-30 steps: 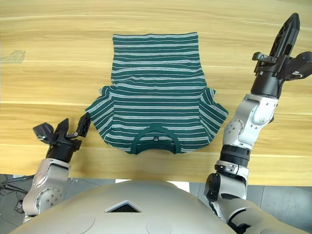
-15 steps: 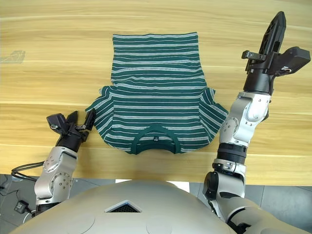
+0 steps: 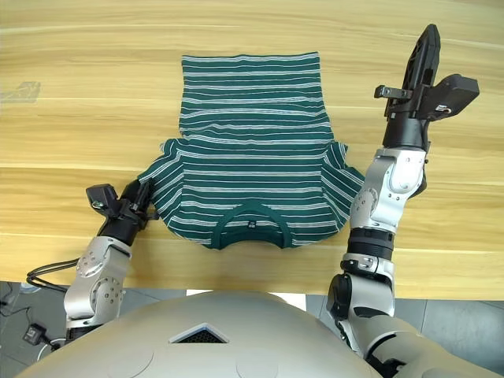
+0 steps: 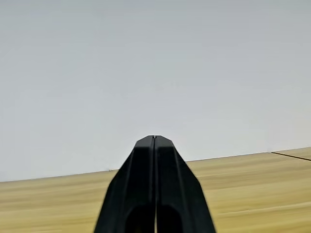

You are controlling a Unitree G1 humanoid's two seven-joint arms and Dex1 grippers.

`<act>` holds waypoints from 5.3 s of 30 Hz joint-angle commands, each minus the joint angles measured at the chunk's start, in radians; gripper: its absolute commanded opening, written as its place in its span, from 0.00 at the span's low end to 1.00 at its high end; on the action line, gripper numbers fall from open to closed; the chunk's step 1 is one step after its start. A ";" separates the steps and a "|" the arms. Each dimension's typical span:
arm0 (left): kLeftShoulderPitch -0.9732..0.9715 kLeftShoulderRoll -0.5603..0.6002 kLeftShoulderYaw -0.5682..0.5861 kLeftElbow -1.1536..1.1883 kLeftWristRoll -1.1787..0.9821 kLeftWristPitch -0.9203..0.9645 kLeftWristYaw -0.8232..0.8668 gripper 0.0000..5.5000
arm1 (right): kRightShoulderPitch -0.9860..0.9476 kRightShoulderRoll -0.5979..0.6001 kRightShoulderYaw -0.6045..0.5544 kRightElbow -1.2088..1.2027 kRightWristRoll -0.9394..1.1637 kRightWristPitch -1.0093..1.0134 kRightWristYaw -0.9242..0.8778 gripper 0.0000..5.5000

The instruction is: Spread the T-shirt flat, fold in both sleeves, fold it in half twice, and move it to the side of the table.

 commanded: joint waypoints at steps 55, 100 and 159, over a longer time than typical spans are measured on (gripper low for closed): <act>0.005 -0.081 0.095 0.091 -0.151 0.129 -0.134 0.41 | -0.034 -0.002 0.056 0.063 -0.063 -0.009 0.033 0.00; 0.074 -0.051 -0.156 -0.153 0.088 -0.159 -0.266 0.01 | -0.066 0.002 0.069 0.140 -0.078 -0.041 0.041 0.00; -0.068 0.038 0.249 -0.449 -0.317 -0.119 0.000 0.31 | 0.461 -0.423 -0.257 -0.171 0.616 0.853 0.570 0.00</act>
